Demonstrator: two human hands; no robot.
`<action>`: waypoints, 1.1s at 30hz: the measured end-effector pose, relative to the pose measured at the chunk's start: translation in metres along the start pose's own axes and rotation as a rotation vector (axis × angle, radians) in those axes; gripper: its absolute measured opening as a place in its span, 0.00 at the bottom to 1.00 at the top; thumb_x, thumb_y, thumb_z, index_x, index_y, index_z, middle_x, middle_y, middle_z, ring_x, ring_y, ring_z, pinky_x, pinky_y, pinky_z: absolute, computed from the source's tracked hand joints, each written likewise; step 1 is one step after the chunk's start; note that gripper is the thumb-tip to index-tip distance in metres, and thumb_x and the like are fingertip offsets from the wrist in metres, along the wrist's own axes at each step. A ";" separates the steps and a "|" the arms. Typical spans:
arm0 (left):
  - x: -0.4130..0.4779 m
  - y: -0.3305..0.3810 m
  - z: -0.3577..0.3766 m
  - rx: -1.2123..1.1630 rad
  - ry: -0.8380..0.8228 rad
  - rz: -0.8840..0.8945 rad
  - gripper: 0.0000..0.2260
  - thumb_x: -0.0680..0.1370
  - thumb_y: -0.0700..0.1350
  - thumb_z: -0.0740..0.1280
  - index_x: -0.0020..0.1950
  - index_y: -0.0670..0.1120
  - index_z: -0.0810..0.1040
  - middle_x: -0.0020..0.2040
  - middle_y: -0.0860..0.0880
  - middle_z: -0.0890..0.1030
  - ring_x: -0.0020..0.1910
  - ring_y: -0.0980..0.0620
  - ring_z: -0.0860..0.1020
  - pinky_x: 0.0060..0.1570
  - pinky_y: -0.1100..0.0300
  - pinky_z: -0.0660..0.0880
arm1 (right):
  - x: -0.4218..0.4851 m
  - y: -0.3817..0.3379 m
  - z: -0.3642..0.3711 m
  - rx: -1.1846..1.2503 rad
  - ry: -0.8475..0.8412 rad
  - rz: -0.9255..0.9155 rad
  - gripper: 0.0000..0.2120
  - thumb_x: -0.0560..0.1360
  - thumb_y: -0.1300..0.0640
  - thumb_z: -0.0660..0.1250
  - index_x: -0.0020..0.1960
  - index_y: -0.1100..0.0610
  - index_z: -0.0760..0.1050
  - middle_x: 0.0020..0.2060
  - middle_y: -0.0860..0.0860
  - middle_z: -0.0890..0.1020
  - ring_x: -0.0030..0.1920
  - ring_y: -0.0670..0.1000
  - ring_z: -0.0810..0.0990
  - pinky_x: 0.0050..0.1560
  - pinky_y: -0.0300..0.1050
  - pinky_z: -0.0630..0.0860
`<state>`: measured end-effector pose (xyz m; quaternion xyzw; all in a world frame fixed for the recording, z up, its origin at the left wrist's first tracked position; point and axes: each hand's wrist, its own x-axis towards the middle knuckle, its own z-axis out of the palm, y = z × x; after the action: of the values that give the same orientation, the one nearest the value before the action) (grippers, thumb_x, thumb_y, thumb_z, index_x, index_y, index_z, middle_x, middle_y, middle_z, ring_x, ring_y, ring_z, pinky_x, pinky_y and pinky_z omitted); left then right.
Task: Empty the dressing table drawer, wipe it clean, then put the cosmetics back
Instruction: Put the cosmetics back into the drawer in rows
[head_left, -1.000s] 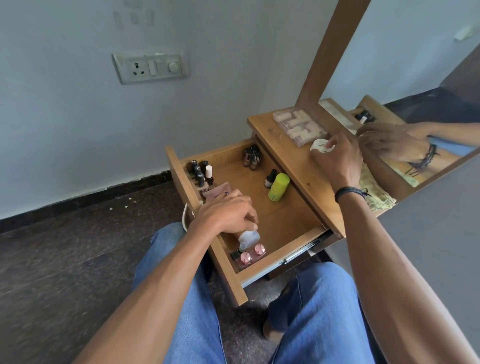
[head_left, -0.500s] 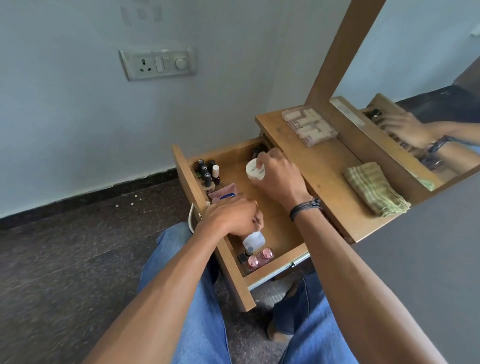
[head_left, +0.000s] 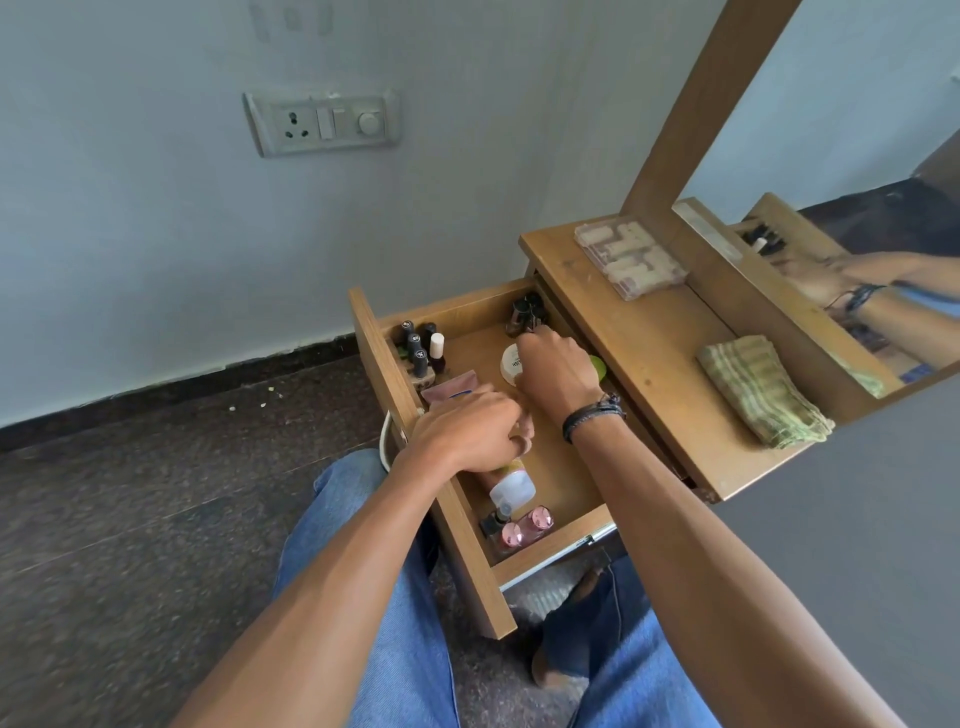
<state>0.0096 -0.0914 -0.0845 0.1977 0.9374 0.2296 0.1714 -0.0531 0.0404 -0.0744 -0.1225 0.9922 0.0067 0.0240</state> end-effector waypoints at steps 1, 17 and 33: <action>0.000 0.000 -0.001 0.010 0.009 0.010 0.08 0.80 0.50 0.65 0.56 0.56 0.82 0.60 0.59 0.80 0.65 0.56 0.69 0.63 0.46 0.73 | -0.001 0.001 -0.004 0.036 0.037 -0.006 0.07 0.79 0.61 0.66 0.56 0.59 0.78 0.54 0.57 0.79 0.52 0.61 0.82 0.47 0.55 0.81; -0.001 0.003 -0.003 -0.034 0.079 -0.013 0.11 0.82 0.45 0.64 0.61 0.55 0.82 0.64 0.57 0.79 0.68 0.55 0.70 0.72 0.47 0.64 | 0.032 0.122 -0.055 0.377 0.224 0.440 0.38 0.76 0.33 0.65 0.74 0.58 0.67 0.72 0.60 0.68 0.72 0.63 0.65 0.70 0.58 0.67; -0.004 0.006 -0.006 -0.043 0.105 -0.033 0.13 0.81 0.42 0.63 0.59 0.57 0.82 0.66 0.57 0.78 0.69 0.54 0.70 0.64 0.44 0.69 | 0.007 0.110 -0.064 0.474 0.135 0.447 0.34 0.64 0.38 0.77 0.62 0.51 0.69 0.66 0.59 0.73 0.66 0.64 0.68 0.58 0.55 0.66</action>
<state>0.0121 -0.0906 -0.0761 0.1664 0.9432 0.2567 0.1298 -0.0894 0.1445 -0.0099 0.1069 0.9677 -0.2276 -0.0162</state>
